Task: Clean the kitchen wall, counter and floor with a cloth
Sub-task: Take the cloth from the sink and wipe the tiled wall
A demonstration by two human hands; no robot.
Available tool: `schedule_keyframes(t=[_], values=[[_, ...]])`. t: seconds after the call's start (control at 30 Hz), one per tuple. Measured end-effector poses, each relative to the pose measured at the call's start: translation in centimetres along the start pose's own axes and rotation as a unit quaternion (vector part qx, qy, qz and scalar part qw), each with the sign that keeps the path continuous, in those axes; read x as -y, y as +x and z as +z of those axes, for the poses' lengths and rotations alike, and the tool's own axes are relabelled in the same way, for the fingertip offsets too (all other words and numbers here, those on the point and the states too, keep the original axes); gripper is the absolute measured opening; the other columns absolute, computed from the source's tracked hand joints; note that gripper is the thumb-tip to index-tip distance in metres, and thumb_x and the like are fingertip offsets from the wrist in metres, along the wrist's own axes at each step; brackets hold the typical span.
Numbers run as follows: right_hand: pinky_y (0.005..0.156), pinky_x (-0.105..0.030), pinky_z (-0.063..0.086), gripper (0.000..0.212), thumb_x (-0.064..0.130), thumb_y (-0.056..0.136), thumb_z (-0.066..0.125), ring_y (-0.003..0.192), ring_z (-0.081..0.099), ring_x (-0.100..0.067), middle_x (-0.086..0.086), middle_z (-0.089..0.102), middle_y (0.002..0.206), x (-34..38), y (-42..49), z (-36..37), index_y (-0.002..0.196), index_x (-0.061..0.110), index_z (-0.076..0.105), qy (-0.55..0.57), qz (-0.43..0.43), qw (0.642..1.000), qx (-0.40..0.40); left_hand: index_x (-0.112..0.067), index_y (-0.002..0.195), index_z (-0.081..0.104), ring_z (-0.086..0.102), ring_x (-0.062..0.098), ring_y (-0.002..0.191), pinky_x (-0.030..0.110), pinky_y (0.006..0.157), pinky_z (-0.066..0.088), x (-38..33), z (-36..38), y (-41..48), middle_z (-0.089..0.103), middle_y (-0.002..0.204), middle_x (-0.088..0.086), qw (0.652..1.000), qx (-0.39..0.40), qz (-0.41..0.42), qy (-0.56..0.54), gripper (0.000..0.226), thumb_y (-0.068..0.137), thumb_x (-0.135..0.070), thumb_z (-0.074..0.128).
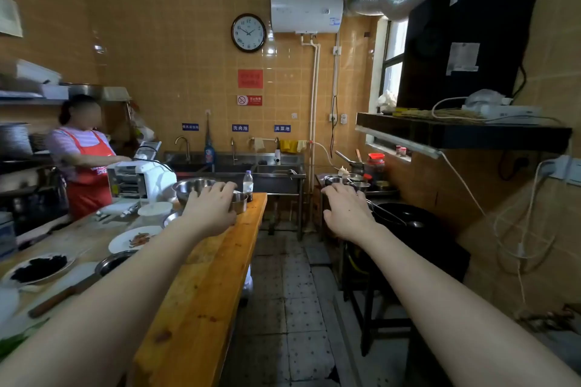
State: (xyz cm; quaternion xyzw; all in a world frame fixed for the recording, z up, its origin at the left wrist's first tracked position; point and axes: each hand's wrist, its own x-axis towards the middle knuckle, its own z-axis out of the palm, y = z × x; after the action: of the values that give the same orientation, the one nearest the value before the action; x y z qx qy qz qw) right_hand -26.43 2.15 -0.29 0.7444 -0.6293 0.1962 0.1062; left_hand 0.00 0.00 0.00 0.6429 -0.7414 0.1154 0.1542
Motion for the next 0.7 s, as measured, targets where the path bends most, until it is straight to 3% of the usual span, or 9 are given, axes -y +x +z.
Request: schedule_keyframes(t=[0.27, 0.7], values=[[0.113, -0.048, 0.021, 0.049, 0.019, 0.092, 0.048, 0.134, 0.031, -0.026, -0.007, 0.038, 0.142, 0.6, 1.9, 2.9, 0.139, 0.018, 0.036, -0.01, -0.003, 1.0, 0.021, -0.023, 0.143, 0.026, 0.039, 0.026, 0.132, 0.044, 0.106, 0.034, 1.1, 2.4, 0.8, 0.037, 0.146, 0.005, 0.999, 0.022, -0.014, -0.02, 0.058, 0.092, -0.033, 0.052], [0.108, -0.044, 0.028, 0.045, 0.021, 0.092, 0.045, 0.13, 0.035, -0.027, -0.006, 0.042, 0.137, -2.4, 9.8, 12.3, 0.136, 0.017, 0.039, 0.0, -0.011, 0.999, 0.047, -0.022, 0.136, 0.034, 0.044, 0.026, 0.126, 0.047, 0.107, 0.034, 1.7, 9.4, 9.0, 0.045, 0.137, 0.004, 0.997, 0.066, -0.02, -0.019, 0.048, 0.092, -0.031, 0.051]])
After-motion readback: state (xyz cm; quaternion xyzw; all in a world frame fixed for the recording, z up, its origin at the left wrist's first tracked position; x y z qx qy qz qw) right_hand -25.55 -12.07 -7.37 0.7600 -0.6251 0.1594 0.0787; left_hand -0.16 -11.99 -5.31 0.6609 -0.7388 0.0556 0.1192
